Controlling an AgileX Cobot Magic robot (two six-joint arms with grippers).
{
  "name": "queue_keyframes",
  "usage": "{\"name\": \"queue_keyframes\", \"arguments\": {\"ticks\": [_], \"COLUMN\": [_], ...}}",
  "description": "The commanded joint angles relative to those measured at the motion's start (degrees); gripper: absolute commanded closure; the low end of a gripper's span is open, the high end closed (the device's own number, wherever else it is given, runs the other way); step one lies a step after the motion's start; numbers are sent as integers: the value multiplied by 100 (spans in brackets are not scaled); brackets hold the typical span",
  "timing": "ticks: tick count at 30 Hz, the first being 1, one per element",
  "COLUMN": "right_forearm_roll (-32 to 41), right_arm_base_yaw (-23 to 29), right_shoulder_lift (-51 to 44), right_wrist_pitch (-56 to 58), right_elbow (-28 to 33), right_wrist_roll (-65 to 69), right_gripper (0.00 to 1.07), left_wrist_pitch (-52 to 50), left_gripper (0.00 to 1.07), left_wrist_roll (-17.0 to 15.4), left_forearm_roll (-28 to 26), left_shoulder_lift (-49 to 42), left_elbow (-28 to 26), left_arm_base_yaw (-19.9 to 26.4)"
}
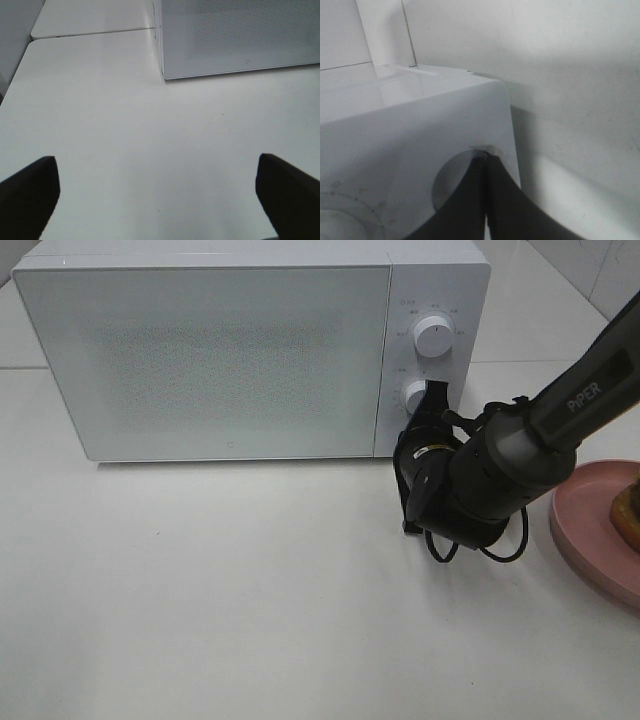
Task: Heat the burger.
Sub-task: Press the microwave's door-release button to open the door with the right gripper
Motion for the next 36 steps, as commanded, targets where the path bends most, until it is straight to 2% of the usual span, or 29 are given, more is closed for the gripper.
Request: {"name": "queue_keyframes", "arguments": {"ticks": [1, 6, 19, 36], "right_forearm_roll": [-149, -149, -86, 241], "right_arm_base_yaw": [-52, -52, -40, -52], "right_shoulder_lift": [-6, -6, -52, -52], "right_wrist_pitch": [-510, -1123, -1134, -1444], "right_elbow": [-201, -201, -378, -1043], "right_wrist_roll": [-132, -138, -120, -670], "right_gripper": [107, 107, 107, 107], "left_wrist_pitch": [-23, -23, -23, -23], "left_gripper": [4, 4, 4, 4], "left_wrist_roll": [-46, -46, -46, -46], "left_forearm_roll": [-23, -23, -23, -23], "left_shoulder_lift": [-149, -149, -149, -149], "left_elbow": [17, 17, 17, 17], "left_arm_base_yaw": [-29, -29, -29, -29]}}
